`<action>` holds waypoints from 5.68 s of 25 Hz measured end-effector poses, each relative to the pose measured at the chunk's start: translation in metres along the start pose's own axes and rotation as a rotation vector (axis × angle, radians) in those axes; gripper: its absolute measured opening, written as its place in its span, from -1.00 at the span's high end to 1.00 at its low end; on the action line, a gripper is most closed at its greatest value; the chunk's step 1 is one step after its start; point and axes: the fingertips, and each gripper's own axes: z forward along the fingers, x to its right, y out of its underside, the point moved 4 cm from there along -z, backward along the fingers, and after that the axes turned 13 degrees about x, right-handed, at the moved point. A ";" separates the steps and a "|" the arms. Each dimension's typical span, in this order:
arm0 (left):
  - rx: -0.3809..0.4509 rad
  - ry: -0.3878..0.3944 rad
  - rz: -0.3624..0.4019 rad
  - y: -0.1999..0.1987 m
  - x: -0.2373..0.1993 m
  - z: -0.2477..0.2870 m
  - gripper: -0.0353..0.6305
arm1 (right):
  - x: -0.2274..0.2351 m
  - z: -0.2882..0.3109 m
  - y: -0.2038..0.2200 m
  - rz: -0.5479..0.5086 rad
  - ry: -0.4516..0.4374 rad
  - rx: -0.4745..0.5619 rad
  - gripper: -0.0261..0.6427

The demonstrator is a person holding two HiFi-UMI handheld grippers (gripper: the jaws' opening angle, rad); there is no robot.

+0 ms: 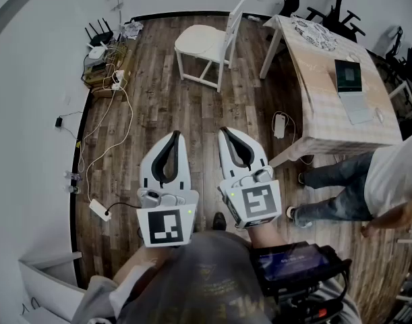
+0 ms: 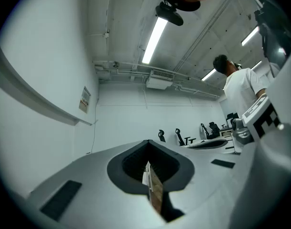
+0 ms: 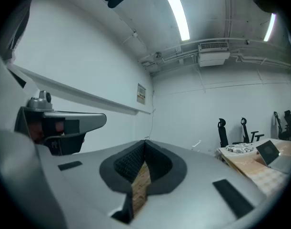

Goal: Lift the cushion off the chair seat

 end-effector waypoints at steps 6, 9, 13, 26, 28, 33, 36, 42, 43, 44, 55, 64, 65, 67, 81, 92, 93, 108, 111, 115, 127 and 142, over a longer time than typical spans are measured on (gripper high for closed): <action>-0.008 -0.006 -0.021 0.003 0.006 0.004 0.88 | 0.006 -0.003 0.001 0.007 -0.016 0.024 0.90; -0.006 -0.008 -0.017 0.002 0.013 0.007 0.88 | 0.009 -0.007 0.002 0.007 -0.033 0.034 0.90; -0.008 -0.007 -0.009 0.004 0.026 0.010 0.88 | 0.019 -0.013 0.004 0.026 -0.047 0.045 0.90; -0.061 -0.026 0.003 0.025 0.064 0.030 0.88 | 0.065 -0.020 0.026 0.094 -0.063 -0.032 0.90; -0.070 -0.030 0.005 0.029 0.061 0.034 0.88 | 0.065 -0.016 0.031 0.101 -0.078 -0.023 0.90; -0.079 -0.038 0.001 0.047 0.046 0.056 0.88 | 0.071 0.008 0.050 0.108 -0.091 -0.030 0.90; -0.090 -0.034 -0.006 0.062 0.030 0.077 0.88 | 0.075 0.035 0.062 0.109 -0.087 -0.042 0.90; -0.092 -0.028 -0.008 0.085 -0.026 0.129 0.88 | 0.080 0.117 0.075 0.100 -0.059 -0.054 0.90; -0.092 -0.027 -0.008 0.089 -0.037 0.139 0.88 | 0.081 0.131 0.078 0.100 -0.047 -0.067 0.90; -0.089 -0.028 -0.011 0.093 -0.048 0.149 0.88 | 0.082 0.146 0.080 0.100 -0.039 -0.074 0.90; -0.008 -0.047 -0.018 0.109 -0.141 0.233 0.88 | 0.077 0.271 0.081 0.047 -0.054 -0.021 0.90; -0.009 -0.040 -0.032 0.133 -0.169 0.275 0.88 | 0.085 0.320 0.101 0.037 -0.077 -0.004 0.90; -0.009 -0.038 -0.033 0.136 -0.171 0.281 0.88 | 0.089 0.325 0.103 0.037 -0.072 -0.010 0.90; -0.013 -0.038 -0.032 0.143 -0.175 0.293 0.88 | 0.096 0.337 0.107 0.037 -0.066 -0.017 0.90; -0.105 -0.021 -0.023 0.214 -0.208 0.426 0.88 | 0.169 0.455 0.166 0.090 -0.063 -0.065 0.90; -0.066 0.033 -0.002 0.237 -0.211 0.542 0.88 | 0.256 0.546 0.163 0.058 0.003 -0.027 0.90; -0.063 0.031 -0.002 0.238 -0.212 0.548 0.88 | 0.261 0.551 0.163 0.057 0.006 -0.023 0.90; -0.061 0.068 -0.051 0.278 -0.250 0.616 0.88 | 0.298 0.613 0.192 0.036 0.094 -0.064 0.90; -0.062 0.095 -0.075 0.291 -0.267 0.634 0.88 | 0.302 0.632 0.198 0.031 0.144 -0.065 0.90; -0.060 0.147 -0.111 0.307 -0.292 0.662 0.88 | 0.307 0.660 0.205 0.021 0.221 -0.046 0.90; -0.053 0.352 -0.179 0.336 -0.372 0.743 0.88 | 0.297 0.755 0.209 -0.031 0.427 -0.027 0.90; -0.092 0.483 -0.231 0.367 -0.383 0.765 0.88 | 0.290 0.765 0.230 -0.047 0.538 -0.081 0.90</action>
